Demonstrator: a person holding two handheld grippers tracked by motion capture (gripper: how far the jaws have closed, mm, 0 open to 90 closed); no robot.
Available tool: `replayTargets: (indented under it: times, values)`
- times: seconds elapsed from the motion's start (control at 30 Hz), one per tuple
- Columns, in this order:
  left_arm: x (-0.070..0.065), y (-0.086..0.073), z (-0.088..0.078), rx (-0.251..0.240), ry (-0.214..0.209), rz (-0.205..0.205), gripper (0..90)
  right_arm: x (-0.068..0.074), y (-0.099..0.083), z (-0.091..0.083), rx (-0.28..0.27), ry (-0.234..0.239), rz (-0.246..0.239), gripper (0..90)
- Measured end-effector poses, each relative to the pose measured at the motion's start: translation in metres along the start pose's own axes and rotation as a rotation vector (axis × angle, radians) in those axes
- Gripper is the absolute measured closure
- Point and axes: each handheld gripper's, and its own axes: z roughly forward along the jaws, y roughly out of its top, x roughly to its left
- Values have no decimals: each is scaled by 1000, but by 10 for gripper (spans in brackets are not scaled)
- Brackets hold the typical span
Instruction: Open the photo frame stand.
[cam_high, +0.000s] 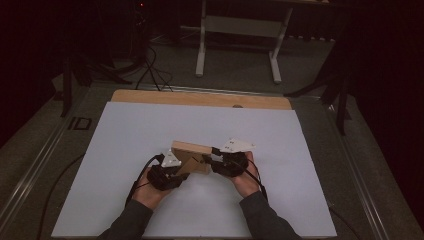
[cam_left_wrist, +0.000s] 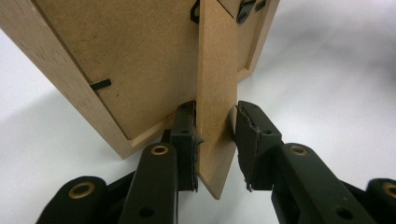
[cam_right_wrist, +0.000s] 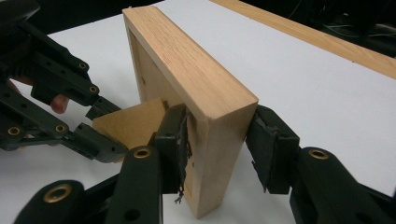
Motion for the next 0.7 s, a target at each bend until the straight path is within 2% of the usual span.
replayTargets:
  times: [0.43,0.7]
  values:
    - [1,2,8,3,65,12,690,4,1,0,-3,-36,-29,584]
    - [0,3,11,-4,82,4,689,3,2,0,-11,-51,-29,583]
